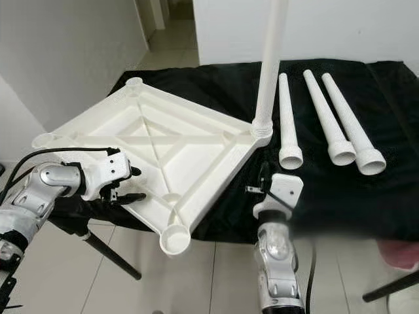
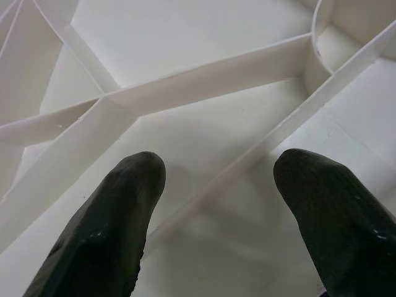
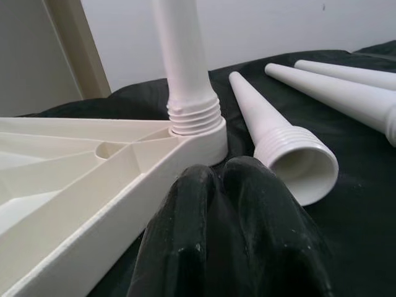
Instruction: Building children table
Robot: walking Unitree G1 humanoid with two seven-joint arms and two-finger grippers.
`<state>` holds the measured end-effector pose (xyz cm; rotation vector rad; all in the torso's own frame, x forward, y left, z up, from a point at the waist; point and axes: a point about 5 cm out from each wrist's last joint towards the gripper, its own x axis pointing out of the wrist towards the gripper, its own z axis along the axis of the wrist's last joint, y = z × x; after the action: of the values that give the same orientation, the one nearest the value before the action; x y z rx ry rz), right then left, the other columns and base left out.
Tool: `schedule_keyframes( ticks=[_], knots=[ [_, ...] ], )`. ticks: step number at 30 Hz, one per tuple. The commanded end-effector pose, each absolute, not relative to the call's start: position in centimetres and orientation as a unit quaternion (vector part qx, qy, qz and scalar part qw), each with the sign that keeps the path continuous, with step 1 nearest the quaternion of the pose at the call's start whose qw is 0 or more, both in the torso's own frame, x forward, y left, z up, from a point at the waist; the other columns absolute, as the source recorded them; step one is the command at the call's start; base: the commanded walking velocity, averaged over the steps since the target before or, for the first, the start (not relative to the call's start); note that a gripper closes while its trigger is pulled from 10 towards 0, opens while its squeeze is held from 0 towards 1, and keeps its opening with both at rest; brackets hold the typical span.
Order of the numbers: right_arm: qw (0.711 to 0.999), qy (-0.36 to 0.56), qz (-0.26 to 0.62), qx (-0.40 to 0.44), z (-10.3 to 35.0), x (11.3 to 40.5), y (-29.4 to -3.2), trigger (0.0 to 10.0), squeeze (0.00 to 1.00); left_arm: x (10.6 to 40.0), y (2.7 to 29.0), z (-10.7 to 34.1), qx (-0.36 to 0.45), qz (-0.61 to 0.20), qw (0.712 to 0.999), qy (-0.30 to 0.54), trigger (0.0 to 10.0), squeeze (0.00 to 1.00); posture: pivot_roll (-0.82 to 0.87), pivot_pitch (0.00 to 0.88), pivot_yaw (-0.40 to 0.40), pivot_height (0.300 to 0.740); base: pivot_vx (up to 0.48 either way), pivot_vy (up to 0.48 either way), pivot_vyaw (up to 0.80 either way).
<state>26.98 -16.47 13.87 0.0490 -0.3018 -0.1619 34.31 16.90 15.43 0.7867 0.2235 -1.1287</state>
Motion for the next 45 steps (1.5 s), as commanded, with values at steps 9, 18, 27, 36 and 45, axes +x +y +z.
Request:
schedule_keyframes(
  ticks=[9,18,27,36,45],
  knots=[
    [0.987,-0.142,-0.077,0.017,14.0,26.5,-16.3,10.0,0.0,34.6,16.6,13.4,0.377,-0.547,0.733,0.147,10.0,0.0,-0.09,0.104,0.163,0.74,0.0,0.0,0.0],
    [0.988,-0.131,-0.075,0.014,14.0,26.0,-16.2,10.0,0.0,35.3,16.5,12.7,0.337,-0.548,0.741,0.19,10.0,0.0,-0.1,0.126,0.177,0.74,0.0,0.0,0.0],
    [0.99,-0.117,-0.079,0.012,13.6,25.2,-16.1,10.0,0.0,35.3,16.8,12.2,0.323,-0.556,0.735,0.216,0.0,0.0,-0.11,0.153,0.19,0.74,0.0,0.0,0.0],
    [0.991,-0.108,-0.078,0.012,13.4,24.8,-16.0,10.0,0.0,35.2,17.5,12.1,0.319,-0.552,0.737,0.223,0.0,0.0,-0.11,0.154,0.19,0.74,0.0,0.0,0.0],
    [0.991,-0.108,-0.072,0.012,13.5,25.1,-15.7,10.0,0.0,35.5,17.5,12.9,0.294,-0.553,0.753,0.201,0.0,0.0,-0.1,0.136,0.179,0.74,0.0,0.0,0.0]
  ],
)
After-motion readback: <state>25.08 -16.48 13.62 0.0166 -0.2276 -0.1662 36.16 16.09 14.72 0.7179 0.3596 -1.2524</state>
